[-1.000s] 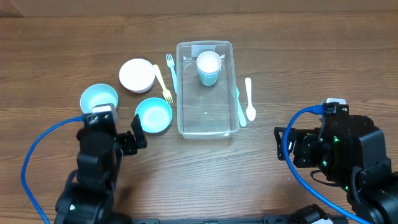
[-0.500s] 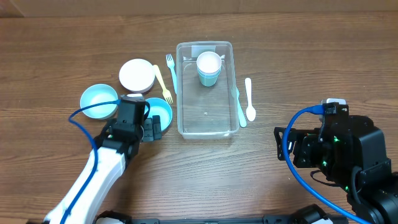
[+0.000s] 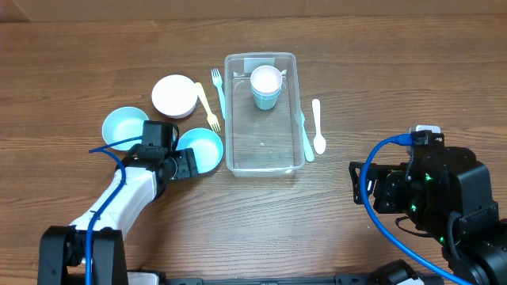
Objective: Pack container
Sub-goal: 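Reach the left gripper to the front light blue bowl and grasp its rim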
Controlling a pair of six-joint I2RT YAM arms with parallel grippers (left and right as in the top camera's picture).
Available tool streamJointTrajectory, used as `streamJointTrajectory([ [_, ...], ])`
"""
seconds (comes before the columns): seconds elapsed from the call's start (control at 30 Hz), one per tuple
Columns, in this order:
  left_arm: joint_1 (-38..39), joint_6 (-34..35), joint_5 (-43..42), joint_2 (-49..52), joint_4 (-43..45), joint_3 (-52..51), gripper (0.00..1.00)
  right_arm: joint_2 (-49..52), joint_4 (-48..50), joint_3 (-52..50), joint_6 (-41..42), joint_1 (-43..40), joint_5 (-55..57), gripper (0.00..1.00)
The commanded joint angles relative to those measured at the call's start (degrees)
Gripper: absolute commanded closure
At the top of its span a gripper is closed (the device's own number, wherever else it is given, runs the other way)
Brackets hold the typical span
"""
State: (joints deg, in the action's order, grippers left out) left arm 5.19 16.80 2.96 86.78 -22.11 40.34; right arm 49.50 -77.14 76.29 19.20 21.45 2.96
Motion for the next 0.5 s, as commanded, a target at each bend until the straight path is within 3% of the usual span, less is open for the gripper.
streamJointTrajectory([
  [0.0, -0.31, 0.35, -3.10, 1.68, 1.44, 1.07, 0.14, -0.31, 0.31, -0.02, -0.57, -0.11, 0.13, 0.00],
  [0.13, -0.31, 0.35, -4.17, 3.52, 2.38, 1.07, 0.17, -0.31, 0.28, -0.02, -0.57, -0.11, 0.13, 0.00],
  [0.2, -0.31, 0.35, -4.50, 4.31, 2.47, 1.07, 0.29, -0.31, 0.28, -0.02, -0.57, -0.11, 0.13, 0.00],
  [0.27, -0.31, 0.37, -4.50, 4.37, 2.62, 1.07, 0.54, -0.31, 0.28, -0.02, -0.57, -0.11, 0.13, 0.00],
  [0.43, -0.31, 0.39, -4.52, 4.17, 1.51, 2.47, 0.96, -0.31, 0.31, -0.02, -0.57, -0.11, 0.13, 0.00],
  [0.47, -0.31, 0.37, -4.52, 4.17, 0.39, 3.56, 0.96, -0.31, 0.28, -0.02, -0.57, -0.11, 0.13, 0.00],
])
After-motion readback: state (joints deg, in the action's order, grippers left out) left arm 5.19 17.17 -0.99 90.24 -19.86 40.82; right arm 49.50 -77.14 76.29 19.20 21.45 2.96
